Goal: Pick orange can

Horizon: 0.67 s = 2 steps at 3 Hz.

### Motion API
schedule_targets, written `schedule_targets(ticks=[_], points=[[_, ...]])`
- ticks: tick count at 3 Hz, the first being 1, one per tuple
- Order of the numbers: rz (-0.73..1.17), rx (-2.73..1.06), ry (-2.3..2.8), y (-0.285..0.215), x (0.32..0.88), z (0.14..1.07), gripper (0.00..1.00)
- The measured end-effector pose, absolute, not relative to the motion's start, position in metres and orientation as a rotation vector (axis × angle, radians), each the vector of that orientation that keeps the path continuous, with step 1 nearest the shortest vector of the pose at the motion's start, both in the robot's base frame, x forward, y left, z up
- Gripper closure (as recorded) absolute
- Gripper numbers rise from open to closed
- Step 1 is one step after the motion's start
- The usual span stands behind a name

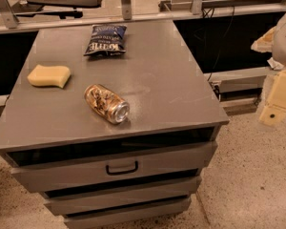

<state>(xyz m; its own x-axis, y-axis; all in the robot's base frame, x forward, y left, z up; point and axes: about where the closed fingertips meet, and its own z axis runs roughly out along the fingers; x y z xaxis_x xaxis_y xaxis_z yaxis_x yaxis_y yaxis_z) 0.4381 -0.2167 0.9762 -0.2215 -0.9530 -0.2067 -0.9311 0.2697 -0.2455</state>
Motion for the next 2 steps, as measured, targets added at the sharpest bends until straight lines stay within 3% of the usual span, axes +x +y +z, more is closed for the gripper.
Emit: schedule_targets(ticks=[1,2], points=[[-0.099,-1.724,2.227,-0.215,0.439,0.976,0.0],[-0.087,-1.73,2.197,-0.18,0.453,0.969,0.0]])
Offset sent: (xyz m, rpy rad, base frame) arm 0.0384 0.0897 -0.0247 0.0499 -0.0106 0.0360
